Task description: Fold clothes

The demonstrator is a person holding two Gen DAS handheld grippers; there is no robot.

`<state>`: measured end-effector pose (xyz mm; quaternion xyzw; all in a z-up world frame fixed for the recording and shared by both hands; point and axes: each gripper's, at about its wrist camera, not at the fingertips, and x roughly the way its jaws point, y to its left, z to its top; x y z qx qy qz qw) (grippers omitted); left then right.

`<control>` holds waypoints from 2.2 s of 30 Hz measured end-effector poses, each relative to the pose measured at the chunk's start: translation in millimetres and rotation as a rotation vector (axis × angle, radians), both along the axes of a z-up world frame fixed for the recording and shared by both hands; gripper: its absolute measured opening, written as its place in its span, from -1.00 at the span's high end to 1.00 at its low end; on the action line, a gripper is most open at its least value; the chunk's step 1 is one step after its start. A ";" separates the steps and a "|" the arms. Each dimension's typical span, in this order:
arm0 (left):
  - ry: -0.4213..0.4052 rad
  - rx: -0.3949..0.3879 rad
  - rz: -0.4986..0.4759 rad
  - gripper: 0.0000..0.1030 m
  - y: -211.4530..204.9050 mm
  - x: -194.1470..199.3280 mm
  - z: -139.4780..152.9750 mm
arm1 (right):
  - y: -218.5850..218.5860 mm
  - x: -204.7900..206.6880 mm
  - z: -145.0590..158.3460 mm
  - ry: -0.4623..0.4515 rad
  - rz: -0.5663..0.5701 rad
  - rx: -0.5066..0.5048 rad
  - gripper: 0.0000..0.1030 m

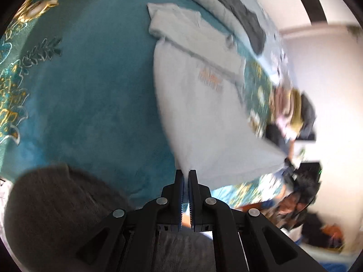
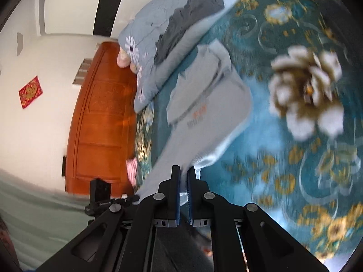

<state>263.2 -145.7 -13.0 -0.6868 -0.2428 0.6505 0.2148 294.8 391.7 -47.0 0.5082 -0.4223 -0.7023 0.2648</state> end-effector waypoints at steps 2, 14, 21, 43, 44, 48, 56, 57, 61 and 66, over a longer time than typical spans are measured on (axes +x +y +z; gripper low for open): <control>-0.002 0.026 0.059 0.92 -2.9 -26.5 -2.3 | -4.4 -25.4 4.9 0.018 -0.010 0.000 0.89; 0.045 0.087 0.291 0.92 -7.9 -185.5 -33.0 | -49.2 -192.6 14.0 0.050 -0.051 0.138 0.89; 0.059 0.097 0.325 0.92 5.6 -258.9 -64.3 | -63.1 -272.0 -5.9 -0.018 -0.114 0.220 0.89; 0.148 0.243 0.385 -0.05 -15.7 -285.4 -107.8 | -68.5 -332.8 -38.1 -0.030 -0.216 0.306 -0.08; 0.160 0.217 0.346 -0.05 -13.0 -278.9 -106.9 | -66.9 -327.2 -37.9 -0.032 -0.200 0.313 -0.08; 0.138 0.053 0.172 -0.05 10.4 -250.9 -120.1 | -67.0 -300.4 -48.7 -0.082 -0.112 0.416 -0.08; 0.027 0.041 0.061 -0.06 22.3 -193.7 -149.3 | -40.9 -206.1 -84.7 -0.186 -0.113 0.472 -0.08; 0.018 0.045 0.056 -0.06 22.4 -194.7 -150.7 | -32.9 -194.6 -90.9 -0.213 -0.138 0.447 -0.08; -0.009 0.025 -0.008 -0.06 40.0 -198.6 -154.1 | -9.7 -157.1 -114.0 -0.293 -0.275 0.241 -0.08; -0.019 -0.012 -0.094 0.00 66.8 -203.6 -156.2 | -21.2 -156.5 -118.7 -0.271 -0.318 0.140 -0.08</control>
